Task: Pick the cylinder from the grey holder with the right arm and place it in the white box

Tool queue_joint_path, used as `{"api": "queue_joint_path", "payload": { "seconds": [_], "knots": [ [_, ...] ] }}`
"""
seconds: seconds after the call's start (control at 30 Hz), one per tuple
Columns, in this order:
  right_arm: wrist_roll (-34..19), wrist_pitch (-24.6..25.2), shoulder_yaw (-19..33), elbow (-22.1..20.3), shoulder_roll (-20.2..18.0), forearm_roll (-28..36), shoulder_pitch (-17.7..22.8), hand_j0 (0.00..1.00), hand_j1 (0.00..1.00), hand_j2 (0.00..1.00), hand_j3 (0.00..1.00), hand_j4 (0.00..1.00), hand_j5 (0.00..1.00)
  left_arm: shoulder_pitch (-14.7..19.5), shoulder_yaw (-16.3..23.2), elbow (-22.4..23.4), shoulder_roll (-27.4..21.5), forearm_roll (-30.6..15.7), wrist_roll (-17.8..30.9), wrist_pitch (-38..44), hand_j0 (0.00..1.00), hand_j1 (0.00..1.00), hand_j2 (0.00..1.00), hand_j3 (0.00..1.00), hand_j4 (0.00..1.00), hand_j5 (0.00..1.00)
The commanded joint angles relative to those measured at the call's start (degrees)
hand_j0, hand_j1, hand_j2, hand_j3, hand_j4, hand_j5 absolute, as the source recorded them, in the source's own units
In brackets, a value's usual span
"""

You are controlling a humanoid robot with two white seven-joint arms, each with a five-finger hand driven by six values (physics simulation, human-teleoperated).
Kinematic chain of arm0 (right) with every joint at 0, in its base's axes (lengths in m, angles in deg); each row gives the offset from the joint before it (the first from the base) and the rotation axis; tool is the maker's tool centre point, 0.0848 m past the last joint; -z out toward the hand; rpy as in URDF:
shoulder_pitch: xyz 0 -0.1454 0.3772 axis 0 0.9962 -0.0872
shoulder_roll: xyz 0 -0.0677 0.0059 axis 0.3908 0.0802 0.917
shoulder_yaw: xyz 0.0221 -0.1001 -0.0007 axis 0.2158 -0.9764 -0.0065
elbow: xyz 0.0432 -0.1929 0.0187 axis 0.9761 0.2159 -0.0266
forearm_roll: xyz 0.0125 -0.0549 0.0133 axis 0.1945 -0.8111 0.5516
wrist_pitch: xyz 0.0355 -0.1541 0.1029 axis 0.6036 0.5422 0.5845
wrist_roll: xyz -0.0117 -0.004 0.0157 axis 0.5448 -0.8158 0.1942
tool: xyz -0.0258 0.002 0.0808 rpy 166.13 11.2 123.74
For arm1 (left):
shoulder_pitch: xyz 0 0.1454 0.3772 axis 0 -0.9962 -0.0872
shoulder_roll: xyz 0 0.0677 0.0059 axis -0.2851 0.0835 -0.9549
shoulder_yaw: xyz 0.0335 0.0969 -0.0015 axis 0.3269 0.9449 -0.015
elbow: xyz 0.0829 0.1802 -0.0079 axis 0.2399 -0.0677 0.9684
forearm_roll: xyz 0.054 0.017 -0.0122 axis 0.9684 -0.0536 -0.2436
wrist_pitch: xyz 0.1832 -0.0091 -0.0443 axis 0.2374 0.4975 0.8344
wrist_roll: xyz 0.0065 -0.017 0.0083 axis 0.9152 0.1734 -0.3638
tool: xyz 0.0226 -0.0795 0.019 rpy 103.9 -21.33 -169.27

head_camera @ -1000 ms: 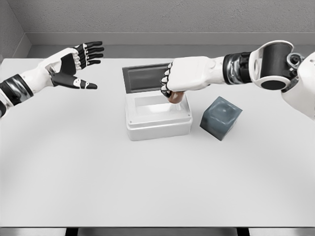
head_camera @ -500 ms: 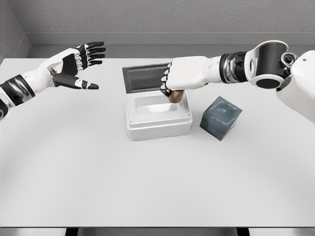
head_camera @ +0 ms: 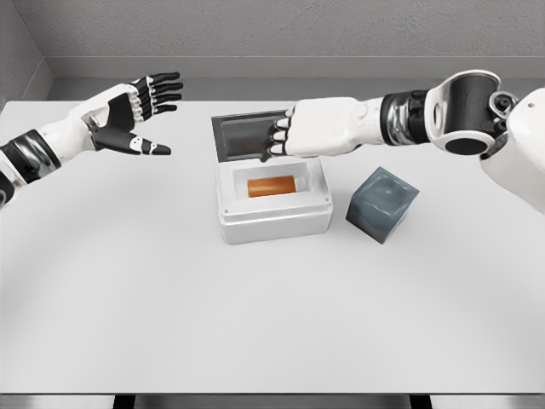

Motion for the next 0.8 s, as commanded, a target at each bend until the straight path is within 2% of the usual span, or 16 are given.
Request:
{"api": "queue_joint_path", "payload": {
  "seconds": [0.0, 0.07, 0.17, 0.23, 0.27, 0.3, 0.33, 0.4, 0.47, 0.53, 0.57, 0.63, 0.67, 0.7, 0.77],
  "knots": [
    [0.0, 0.1, 0.3, -3.6, -2.8, 0.6, 0.0, 0.99, 0.99, 0.99, 0.99, 0.99, 0.99, 0.0, 0.0, -0.1, 0.6, -0.3, 0.0, 0.0, 1.0, 1.0, 1.0, 1.0, 1.0, 1.0],
    [0.0, 0.1, 3.9, -6.5, -6.2, 1.0, 1.1, 0.99, 0.99, 0.99, 0.99, 0.99, 0.99, 0.0, 0.3, -0.2, 1.8, -0.2, 0.0, 0.0, 1.0, 1.0, 1.0, 1.0, 1.0, 1.0],
    [0.0, 0.1, 11.6, -11.3, -14.6, 5.8, 6.3, 0.99, 0.99, 0.99, 0.99, 0.99, 0.99, -0.1, 0.4, -0.1, 3.9, 0.0, 0.0, 0.0, 1.0, 1.0, 1.0, 1.0, 1.0, 1.0],
    [0.0, 0.1, 20.0, -11.4, -17.1, 7.4, 11.2, 0.99, 0.99, 0.99, 0.99, 0.99, 0.99, 0.0, 0.4, 0.0, 4.7, 0.1, 0.0, 0.0, 1.0, 1.0, 1.0, 1.0, 1.0, 1.0],
    [0.0, 0.1, 24.9, -11.3, -19.9, 11.9, 13.7, 0.99, 0.99, 0.99, 0.99, 0.99, 0.99, 0.0, 0.4, 0.0, 4.9, 0.1, 0.0, 0.0, 1.0, 1.0, 1.0, 1.0, 1.0, 1.0],
    [0.0, 0.1, 28.6, -11.3, -21.2, 15.1, 15.6, 0.99, 0.99, 0.99, 0.99, 0.99, 0.99, 0.0, 0.4, 0.1, 5.3, 0.2, 0.0, 0.0, 1.0, 1.0, 1.0, 1.0, 1.0, 1.0],
    [0.0, 0.1, 33.4, -11.3, -22.0, 18.0, 19.3, 0.99, 0.99, 0.99, 0.99, 0.99, 0.99, 0.0, 0.4, 0.2, 5.4, 0.4, 0.0, 0.0, 1.0, 1.0, 1.0, 1.0, 1.0, 1.0],
    [0.0, 0.1, 41.4, -11.4, -21.9, 22.1, 25.3, 0.99, 0.99, 0.99, 0.99, 0.99, 0.99, 0.1, 0.4, 0.2, 6.2, 0.5, 0.0, 0.0, 1.0, 1.0, 1.0, 1.0, 1.0, 1.0],
    [0.0, 0.1, 42.9, -11.1, -21.5, 28.3, 30.1, 1.0, 1.0, 1.0, 1.0, 1.0, 1.0, 0.2, 0.4, 0.2, 7.1, 0.9, 0.0, 0.0, 1.0, 1.0, 1.0, 1.0, 1.0, 1.0],
    [0.0, 0.1, 45.6, -10.8, -20.5, 37.4, 35.1, 1.0, 1.0, 1.0, 1.0, 1.0, 1.0, 0.2, 0.5, 0.2, 7.2, 0.9, 0.0, 0.1, 1.0, 1.0, 1.0, 1.0, 1.0, 1.0],
    [0.0, 0.1, 50.6, -11.1, -15.3, 39.7, 40.9, 1.0, 1.0, 1.0, 1.0, 1.0, 1.0, 0.2, 0.5, 0.2, 7.3, 0.9, 0.0, 0.1, 1.0, 1.0, 1.0, 1.0, 1.0, 1.0],
    [0.0, 0.1, 56.2, -11.1, -6.4, 39.4, 48.4, 1.0, 1.0, 1.0, 1.0, 1.0, 1.0, 0.0, 0.6, 0.2, 7.8, 1.0, 0.1, 0.1, 1.0, 1.0, 1.0, 1.0, 1.0, 1.0],
    [0.0, 0.1, 58.3, -11.1, -4.4, 39.7, 51.1, 1.0, 1.0, 1.0, 1.0, 1.0, 1.0, -0.1, 0.6, 0.2, 7.8, 1.7, 0.0, 0.1, 1.0, 1.0, 1.0, 1.0, 1.0, 1.0],
    [0.0, 0.1, 59.1, -11.1, -4.1, 40.1, 52.6, 1.0, 1.0, 1.0, 1.0, 1.0, 1.0, -0.1, 0.6, 0.1, 7.9, 1.7, 0.0, 0.1, 1.0, 1.0, 1.0, 1.0, 1.0, 1.0],
    [0.0, 0.1, 59.9, -10.8, -3.5, 40.8, 54.0, 1.0, 1.0, 1.0, 1.0, 1.0, 1.0, -0.2, 0.5, 0.1, 7.8, 1.8, 0.0, 0.0, 1.0, 1.0, 1.0, 1.0, 1.0, 1.0]
  ]
}}
